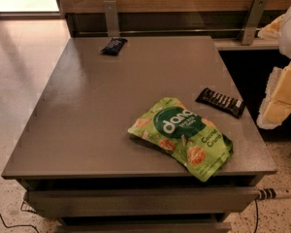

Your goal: Move rxbar chocolate near rxbar blueberry

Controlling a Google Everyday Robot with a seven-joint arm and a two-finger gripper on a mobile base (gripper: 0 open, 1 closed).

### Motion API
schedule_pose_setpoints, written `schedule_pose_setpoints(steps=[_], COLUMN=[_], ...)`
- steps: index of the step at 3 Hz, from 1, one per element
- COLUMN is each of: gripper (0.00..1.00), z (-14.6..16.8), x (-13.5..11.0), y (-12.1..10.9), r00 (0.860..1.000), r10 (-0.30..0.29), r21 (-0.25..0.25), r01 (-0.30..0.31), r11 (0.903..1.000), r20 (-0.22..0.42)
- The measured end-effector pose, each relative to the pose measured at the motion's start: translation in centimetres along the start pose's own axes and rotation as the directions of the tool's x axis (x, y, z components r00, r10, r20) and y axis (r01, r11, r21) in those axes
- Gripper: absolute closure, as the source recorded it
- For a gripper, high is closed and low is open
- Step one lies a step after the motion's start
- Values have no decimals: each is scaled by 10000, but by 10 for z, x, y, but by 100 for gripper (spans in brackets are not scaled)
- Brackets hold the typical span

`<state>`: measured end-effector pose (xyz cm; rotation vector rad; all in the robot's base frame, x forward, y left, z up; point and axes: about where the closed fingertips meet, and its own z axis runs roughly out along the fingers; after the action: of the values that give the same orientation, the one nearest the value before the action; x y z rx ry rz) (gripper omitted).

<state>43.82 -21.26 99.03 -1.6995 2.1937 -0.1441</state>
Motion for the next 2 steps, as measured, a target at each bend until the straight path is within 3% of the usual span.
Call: schedule_pose_setpoints(steps=[1, 2], gripper=[0, 0], z=[0, 4], x=[0, 9], y=[-2, -26], r00=[10000, 9946], r10=[26, 429], r21=[11, 118], r01=[-26, -442], r11=[10000, 9990], r20=[58, 946])
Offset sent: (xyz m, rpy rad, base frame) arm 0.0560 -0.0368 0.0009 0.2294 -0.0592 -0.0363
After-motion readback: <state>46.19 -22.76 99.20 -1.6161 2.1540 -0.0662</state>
